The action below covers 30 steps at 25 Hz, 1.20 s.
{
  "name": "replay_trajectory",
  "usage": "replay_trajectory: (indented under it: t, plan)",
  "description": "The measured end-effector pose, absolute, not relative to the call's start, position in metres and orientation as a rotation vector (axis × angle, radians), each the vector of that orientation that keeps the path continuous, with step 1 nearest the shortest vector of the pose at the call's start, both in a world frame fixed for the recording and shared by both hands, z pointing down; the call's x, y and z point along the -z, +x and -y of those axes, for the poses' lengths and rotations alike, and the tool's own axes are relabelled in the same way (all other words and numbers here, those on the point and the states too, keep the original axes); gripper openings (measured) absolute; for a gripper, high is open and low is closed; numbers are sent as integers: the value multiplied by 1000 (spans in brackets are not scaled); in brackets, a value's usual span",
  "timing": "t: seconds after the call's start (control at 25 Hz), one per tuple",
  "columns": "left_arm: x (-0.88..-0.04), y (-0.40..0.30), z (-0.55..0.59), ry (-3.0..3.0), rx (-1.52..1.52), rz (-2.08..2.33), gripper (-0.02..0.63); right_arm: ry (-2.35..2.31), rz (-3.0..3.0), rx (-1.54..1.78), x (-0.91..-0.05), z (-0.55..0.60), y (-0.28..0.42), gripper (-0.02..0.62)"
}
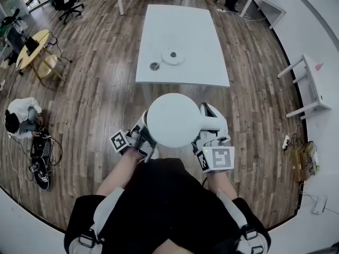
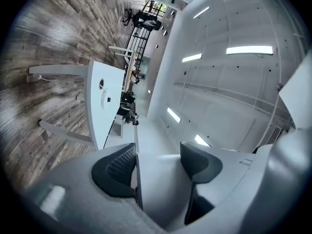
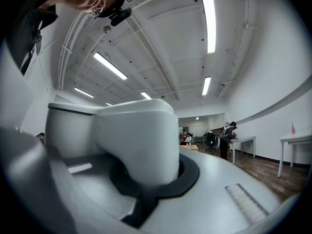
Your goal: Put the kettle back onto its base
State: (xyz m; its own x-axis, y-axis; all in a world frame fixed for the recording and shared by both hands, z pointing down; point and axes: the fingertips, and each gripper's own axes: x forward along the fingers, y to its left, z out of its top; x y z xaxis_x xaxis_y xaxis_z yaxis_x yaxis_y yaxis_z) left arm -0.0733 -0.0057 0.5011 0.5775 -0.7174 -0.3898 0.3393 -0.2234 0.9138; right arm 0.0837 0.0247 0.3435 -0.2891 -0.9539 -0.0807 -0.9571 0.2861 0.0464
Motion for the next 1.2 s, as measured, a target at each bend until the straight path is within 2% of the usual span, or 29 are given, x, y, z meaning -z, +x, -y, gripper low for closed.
replay_trajectory:
  t: [0.48, 1.2]
  plan:
    - [-508, -97, 65, 1495, 976, 307, 290, -1901, -2463, -124, -351, 29, 58, 5]
    - [-515, -61, 168, 1483, 1010, 359, 288, -1833, -2507, -101, -358, 144, 98, 5]
